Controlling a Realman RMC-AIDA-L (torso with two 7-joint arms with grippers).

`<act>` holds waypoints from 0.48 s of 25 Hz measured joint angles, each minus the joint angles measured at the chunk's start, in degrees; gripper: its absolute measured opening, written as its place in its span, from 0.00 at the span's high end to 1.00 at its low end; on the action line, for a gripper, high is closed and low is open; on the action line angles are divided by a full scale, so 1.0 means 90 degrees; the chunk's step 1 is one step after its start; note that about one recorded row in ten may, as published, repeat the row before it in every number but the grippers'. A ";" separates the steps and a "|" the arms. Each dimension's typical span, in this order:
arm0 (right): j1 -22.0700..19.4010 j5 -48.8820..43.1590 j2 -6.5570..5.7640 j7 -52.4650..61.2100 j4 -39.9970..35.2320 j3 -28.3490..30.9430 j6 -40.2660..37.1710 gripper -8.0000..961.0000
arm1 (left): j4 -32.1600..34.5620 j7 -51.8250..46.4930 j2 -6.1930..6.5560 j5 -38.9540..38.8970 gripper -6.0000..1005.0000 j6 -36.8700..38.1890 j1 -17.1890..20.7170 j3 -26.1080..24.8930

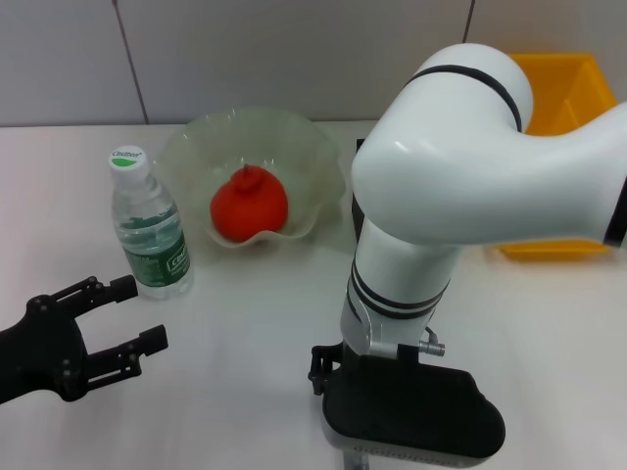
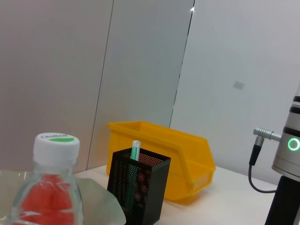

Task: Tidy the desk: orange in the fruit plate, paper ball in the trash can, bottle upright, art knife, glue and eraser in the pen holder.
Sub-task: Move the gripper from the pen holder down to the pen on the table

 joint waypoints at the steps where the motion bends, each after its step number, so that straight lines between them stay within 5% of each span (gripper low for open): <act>1: 0.0005 0.0000 0.0000 -0.0009 0.0017 0.0000 -0.0002 0.50 | -0.0002 0.0000 -0.0001 -0.0008 0.20 -0.0001 -0.0002 0.0000; 12: 0.0026 0.0050 0.0000 -0.0078 0.0122 0.0001 0.0003 0.58 | -0.0005 0.0000 -0.0041 -0.0026 0.20 -0.0010 -0.0003 0.0000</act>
